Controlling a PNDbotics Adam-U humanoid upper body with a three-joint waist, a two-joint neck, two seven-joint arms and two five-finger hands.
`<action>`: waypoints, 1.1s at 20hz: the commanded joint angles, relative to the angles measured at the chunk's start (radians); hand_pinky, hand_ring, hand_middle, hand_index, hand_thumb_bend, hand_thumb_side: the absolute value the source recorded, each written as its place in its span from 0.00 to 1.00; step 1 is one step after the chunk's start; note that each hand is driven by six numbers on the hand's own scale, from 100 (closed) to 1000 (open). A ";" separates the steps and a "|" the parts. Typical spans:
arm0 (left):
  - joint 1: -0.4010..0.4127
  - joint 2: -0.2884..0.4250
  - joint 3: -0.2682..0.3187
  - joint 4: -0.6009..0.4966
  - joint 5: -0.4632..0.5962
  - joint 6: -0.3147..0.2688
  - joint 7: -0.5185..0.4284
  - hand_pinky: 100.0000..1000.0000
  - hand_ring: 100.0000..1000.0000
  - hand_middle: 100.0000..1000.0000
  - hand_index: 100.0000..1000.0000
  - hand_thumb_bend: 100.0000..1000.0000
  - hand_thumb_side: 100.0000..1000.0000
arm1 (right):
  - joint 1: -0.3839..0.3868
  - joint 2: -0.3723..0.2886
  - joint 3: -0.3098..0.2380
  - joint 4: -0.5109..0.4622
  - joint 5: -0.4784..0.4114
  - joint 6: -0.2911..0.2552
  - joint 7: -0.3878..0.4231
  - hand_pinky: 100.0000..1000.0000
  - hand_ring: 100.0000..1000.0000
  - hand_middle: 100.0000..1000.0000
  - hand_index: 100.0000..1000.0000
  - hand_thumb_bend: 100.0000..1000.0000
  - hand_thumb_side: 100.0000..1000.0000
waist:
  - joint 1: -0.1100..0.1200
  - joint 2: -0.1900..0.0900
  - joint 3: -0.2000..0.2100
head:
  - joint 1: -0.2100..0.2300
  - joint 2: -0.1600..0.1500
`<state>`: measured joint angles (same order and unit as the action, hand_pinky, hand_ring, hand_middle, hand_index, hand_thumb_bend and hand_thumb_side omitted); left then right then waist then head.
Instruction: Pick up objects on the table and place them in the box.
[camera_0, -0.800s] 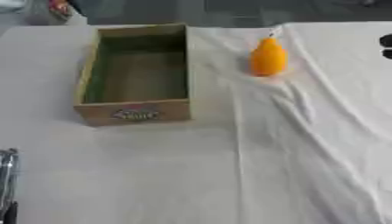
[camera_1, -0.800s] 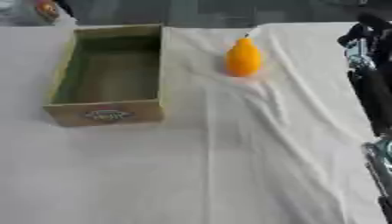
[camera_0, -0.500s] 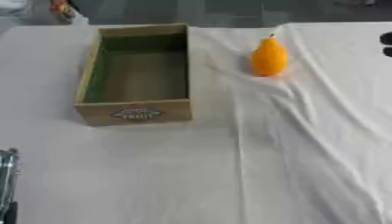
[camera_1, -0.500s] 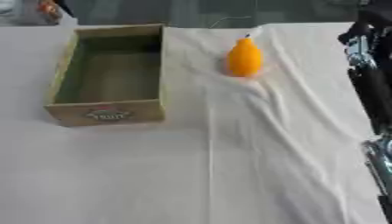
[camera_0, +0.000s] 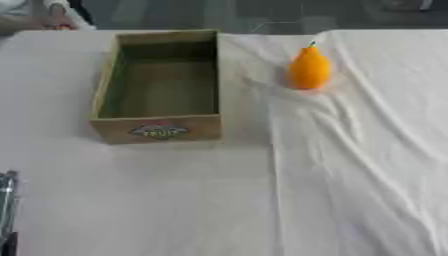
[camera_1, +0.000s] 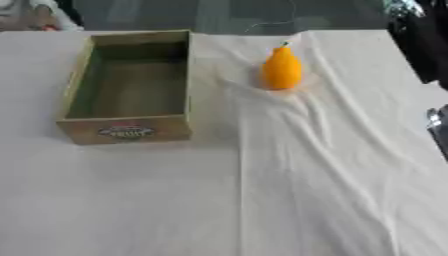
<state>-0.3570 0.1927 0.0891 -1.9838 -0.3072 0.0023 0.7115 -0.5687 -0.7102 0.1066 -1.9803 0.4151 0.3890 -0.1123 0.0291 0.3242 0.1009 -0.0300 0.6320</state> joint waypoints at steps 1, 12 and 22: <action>-0.002 0.011 -0.005 -0.016 -0.001 -0.001 -0.006 0.60 0.71 0.62 0.83 0.00 0.90 | -0.067 -0.095 0.037 -0.020 0.167 0.043 0.179 0.77 0.83 0.76 0.92 0.04 0.99 | -0.001 -0.025 0.004 | -0.008 0.008; 0.009 0.014 -0.013 -0.016 0.001 0.002 -0.018 0.60 0.71 0.62 0.83 0.00 0.89 | -0.351 -0.140 0.146 0.118 0.384 -0.066 0.781 0.80 0.89 0.84 0.94 0.28 0.95 | 0.001 -0.048 0.015 | -0.026 0.015; 0.014 0.014 -0.017 -0.016 0.003 0.003 -0.025 0.60 0.71 0.62 0.83 0.00 0.89 | -0.565 0.004 0.242 0.514 0.468 -0.222 0.938 0.81 0.91 0.86 0.99 0.47 0.68 | 0.001 -0.056 0.020 | -0.043 0.012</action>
<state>-0.3361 0.1927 0.0721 -1.9838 -0.3034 0.0053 0.6908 -1.1078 -0.7089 0.3487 -1.5043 0.8663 0.1875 0.8144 0.0298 0.2914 0.1192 -0.0696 0.6443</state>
